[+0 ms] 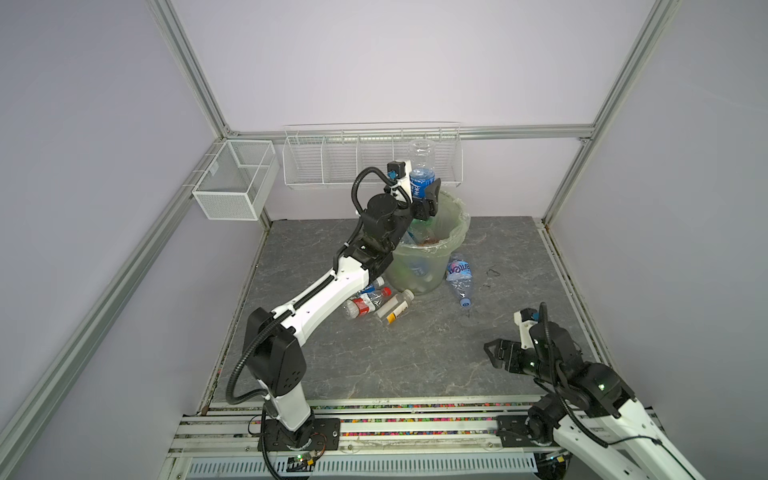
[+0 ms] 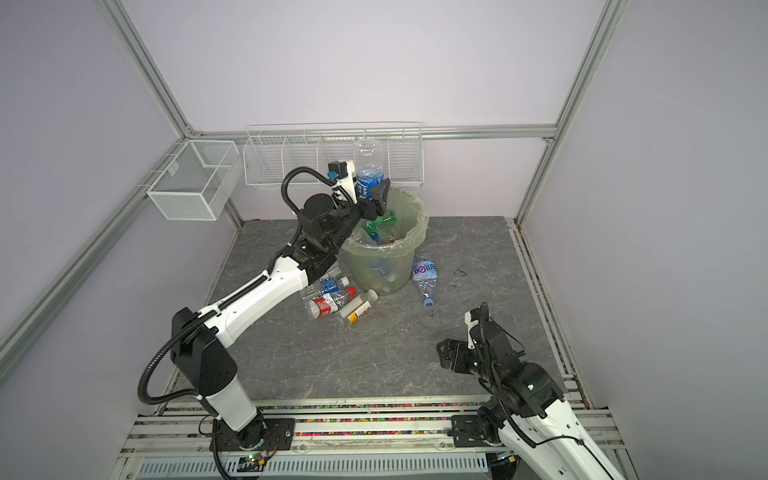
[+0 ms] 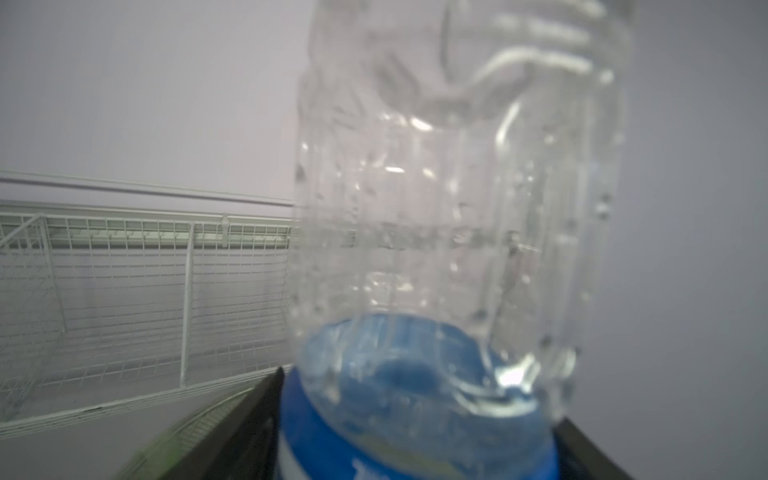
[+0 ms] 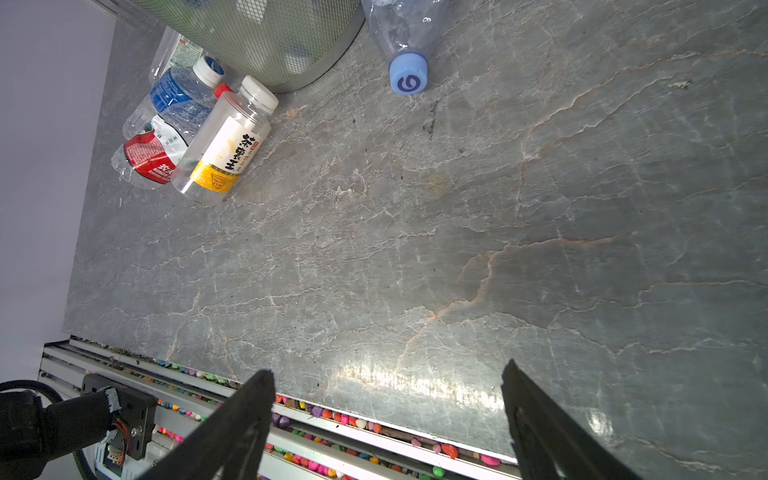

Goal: Throw the plastic bottles in the bin
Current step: 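Open the left gripper to drop the bottle into the bin, then withdraw the left gripper and lower it toward the white-capped yellow-labelled bottle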

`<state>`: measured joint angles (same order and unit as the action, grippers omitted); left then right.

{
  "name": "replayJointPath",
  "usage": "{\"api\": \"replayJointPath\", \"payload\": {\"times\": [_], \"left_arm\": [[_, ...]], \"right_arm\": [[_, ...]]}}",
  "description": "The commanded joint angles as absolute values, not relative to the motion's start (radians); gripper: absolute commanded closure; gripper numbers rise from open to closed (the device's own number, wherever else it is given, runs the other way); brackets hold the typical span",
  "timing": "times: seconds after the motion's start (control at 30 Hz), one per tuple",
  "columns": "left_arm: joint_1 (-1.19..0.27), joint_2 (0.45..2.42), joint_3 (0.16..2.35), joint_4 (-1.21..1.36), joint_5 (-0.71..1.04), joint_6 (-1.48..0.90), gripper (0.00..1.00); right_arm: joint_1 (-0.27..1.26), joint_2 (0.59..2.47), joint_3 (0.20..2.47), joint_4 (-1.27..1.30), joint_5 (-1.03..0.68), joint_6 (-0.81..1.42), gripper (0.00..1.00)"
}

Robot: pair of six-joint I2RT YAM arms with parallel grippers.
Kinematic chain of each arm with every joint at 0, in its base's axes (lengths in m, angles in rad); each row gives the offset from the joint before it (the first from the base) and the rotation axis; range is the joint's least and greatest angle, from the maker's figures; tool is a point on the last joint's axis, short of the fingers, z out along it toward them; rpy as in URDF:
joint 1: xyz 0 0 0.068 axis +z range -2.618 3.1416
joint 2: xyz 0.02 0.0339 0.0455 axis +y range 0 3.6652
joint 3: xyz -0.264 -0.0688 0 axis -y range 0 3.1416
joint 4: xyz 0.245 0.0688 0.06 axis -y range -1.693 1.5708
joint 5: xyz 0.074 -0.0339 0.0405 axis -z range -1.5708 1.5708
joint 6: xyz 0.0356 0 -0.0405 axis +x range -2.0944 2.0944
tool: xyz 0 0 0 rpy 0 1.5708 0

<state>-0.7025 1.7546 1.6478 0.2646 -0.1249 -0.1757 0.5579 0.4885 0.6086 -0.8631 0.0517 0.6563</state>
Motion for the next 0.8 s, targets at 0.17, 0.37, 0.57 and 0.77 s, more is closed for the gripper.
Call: {"api": "replayJointPath", "payload": {"times": [0.17, 0.37, 0.57, 0.77], "left_arm": [[-0.711, 1.606, 1.620, 0.153, -0.070, -0.197, 0.01], [-0.715, 1.495, 1.570, 0.171, -0.061, -0.198, 0.01], [-0.726, 1.396, 1.510, 0.163, -0.075, -0.210, 0.01], [-0.730, 1.277, 1.415, 0.094, -0.124, -0.206, 0.01]], "right_arm": [[0.555, 0.492, 0.583, -0.827, 0.025, 0.655, 0.12], [0.555, 0.508, 0.584, -0.820, 0.008, 0.665, 0.12], [0.555, 0.473, 0.580, -0.843, 0.018, 0.670, 0.12], [0.555, 0.477, 0.584, -0.849, 0.021, 0.676, 0.12]]}}
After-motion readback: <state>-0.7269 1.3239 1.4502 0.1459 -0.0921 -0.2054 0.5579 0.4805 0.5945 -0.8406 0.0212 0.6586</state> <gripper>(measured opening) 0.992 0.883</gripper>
